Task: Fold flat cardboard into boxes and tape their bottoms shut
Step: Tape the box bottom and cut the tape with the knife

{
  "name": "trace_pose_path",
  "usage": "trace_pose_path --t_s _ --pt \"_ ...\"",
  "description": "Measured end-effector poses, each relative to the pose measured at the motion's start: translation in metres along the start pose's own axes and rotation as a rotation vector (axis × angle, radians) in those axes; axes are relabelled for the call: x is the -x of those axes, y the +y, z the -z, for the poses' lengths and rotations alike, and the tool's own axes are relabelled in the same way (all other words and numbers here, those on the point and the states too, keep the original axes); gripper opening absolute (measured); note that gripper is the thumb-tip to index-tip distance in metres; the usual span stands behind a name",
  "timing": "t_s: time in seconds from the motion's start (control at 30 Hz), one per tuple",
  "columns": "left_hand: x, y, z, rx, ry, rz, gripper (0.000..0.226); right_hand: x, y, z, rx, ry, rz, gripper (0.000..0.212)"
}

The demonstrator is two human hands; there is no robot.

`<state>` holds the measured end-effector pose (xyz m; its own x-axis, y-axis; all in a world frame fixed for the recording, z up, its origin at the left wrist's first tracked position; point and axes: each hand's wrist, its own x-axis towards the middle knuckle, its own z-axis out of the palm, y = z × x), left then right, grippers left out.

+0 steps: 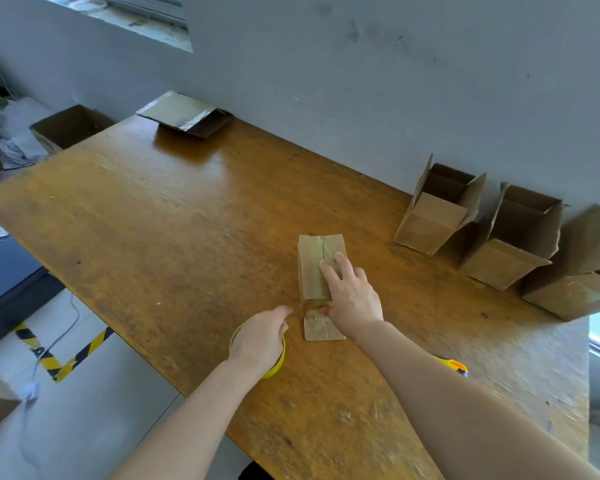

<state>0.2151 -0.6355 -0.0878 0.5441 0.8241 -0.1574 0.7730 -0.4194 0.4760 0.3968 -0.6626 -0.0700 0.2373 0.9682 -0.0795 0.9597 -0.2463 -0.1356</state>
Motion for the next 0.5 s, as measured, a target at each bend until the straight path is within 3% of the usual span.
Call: trace_pose_path --t_s 0.1,0.17,0.27,0.37,0.43,0.5 --pt "-0.007 0.009 0.004 -0.267 -0.032 -0.129 0.044 0.0 0.002 -0.002 -0.002 0.019 0.015 0.09" --pt "-0.016 0.014 0.011 -0.351 -0.022 -0.062 0.043 0.001 0.004 -0.001 -0.001 0.019 0.032 0.091" --pt "-0.027 0.011 0.018 -0.208 -0.024 0.102 0.069 0.002 0.013 0.002 -0.074 -0.015 0.052 0.094" --pt "-0.033 0.014 0.014 0.008 -0.005 0.003 0.097 0.006 0.02 0.008 -0.196 -0.087 0.024 0.091" --pt "-0.038 0.022 0.007 -0.016 -0.01 -0.135 0.098 0.006 0.021 0.01 -0.194 -0.127 0.012 0.089" --pt "-0.045 0.026 0.001 -0.081 0.021 -0.146 0.089 0.005 0.023 0.01 -0.171 -0.151 0.002 0.087"
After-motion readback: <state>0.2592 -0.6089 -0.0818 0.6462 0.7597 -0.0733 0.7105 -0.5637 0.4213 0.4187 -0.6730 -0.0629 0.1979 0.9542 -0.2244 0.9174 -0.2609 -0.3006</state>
